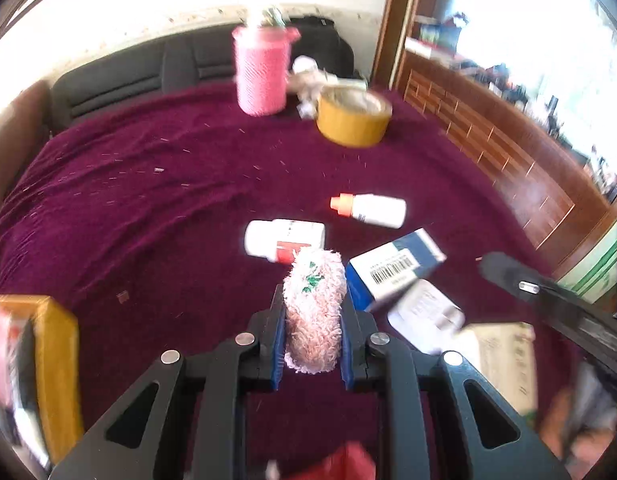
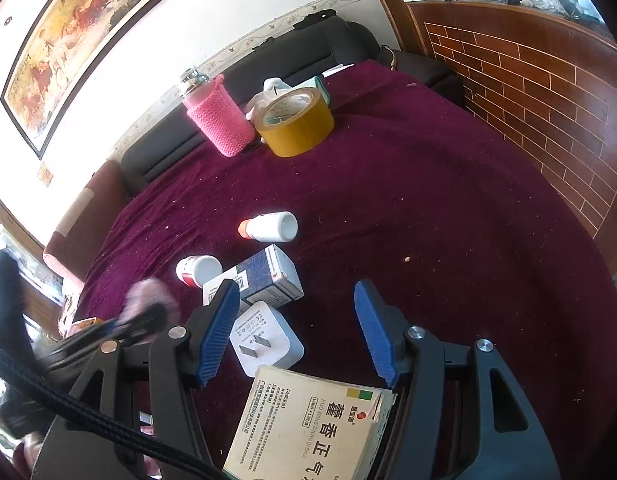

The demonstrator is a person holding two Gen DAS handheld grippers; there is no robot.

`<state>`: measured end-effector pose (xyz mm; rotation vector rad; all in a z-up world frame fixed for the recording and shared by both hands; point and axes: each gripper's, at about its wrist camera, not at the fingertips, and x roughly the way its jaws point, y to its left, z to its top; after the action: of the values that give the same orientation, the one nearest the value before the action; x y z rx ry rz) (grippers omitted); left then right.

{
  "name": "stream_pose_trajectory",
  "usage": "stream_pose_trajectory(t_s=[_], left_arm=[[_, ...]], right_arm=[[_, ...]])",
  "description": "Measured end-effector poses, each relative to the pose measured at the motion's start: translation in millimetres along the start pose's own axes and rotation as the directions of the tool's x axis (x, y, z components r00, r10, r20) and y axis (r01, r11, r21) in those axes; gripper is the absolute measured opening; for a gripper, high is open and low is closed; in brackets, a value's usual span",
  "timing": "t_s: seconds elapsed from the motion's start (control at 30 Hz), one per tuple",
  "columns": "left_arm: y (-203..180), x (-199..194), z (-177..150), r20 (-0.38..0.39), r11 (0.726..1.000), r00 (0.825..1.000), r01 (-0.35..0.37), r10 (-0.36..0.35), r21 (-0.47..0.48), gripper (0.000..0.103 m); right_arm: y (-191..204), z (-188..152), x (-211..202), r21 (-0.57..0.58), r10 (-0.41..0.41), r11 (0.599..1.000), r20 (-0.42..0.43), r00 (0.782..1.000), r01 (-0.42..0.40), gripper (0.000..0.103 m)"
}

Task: Organize objects
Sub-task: 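Carry the pink toy toward the tray while the right grasps the white pill bottle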

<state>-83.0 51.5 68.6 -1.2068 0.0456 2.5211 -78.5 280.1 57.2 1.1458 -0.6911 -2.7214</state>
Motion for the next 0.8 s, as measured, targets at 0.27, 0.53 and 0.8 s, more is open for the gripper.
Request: stream_pose_trajectory(t_s=[0.27, 0.53, 0.8], left_arm=[[58, -117, -56, 0.139, 0.993, 0.988, -0.054, 0.068, -0.103, 0.018], [115, -151, -85, 0.198, 0.972, 0.976, -0.049, 0.096, -0.228, 0.018], [168, -176, -124, 0.206, 0.95, 0.977, 0.017, 0.05, -0.311, 0.018]], right_arm=[[5, -5, 5, -0.046, -0.039, 0.998, 0.008, 0.999, 0.039, 0.058], [85, -1, -17, -0.192, 0.096, 0.973, -0.174, 0.98, -0.129, 0.063], [195, 14, 85, -0.566, -0.221, 0.824, -0.301, 0.927, 0.013, 0.073]])
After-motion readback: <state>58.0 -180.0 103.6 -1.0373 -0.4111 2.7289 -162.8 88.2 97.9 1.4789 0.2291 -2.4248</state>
